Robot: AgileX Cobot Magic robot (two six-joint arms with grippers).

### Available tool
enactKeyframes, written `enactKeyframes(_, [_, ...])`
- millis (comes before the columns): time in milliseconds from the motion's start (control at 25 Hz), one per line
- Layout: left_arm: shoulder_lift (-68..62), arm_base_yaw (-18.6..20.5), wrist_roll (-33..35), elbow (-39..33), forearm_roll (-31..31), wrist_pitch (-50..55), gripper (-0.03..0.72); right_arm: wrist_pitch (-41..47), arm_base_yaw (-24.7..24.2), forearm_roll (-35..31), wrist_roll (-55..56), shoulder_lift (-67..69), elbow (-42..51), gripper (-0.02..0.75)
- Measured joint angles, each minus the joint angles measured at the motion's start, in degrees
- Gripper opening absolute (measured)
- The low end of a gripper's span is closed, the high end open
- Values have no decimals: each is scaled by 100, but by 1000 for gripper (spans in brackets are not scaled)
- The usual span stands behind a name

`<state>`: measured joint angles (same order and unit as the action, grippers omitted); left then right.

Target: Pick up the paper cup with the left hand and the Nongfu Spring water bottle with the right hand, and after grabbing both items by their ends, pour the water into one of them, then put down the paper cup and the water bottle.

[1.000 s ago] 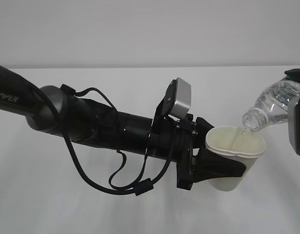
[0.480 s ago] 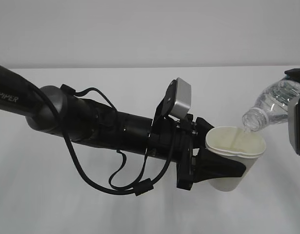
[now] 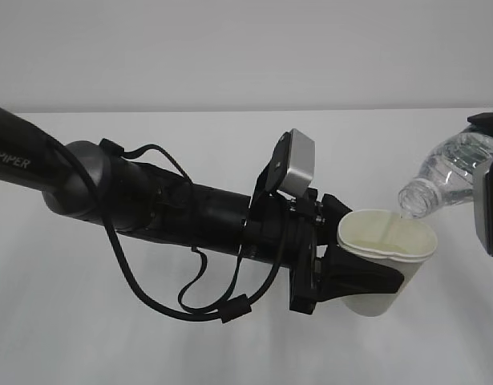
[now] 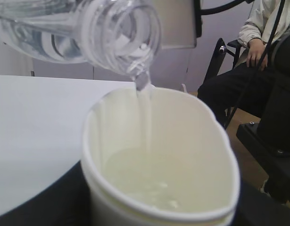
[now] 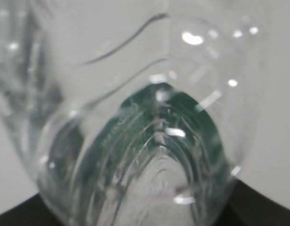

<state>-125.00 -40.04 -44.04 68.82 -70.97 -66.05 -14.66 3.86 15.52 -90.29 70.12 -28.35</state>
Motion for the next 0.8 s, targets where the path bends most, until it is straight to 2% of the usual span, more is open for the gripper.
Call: enactKeyframes(800, [0, 0, 0, 0, -46, 0, 429, 0, 0, 0, -141, 0, 0, 414])
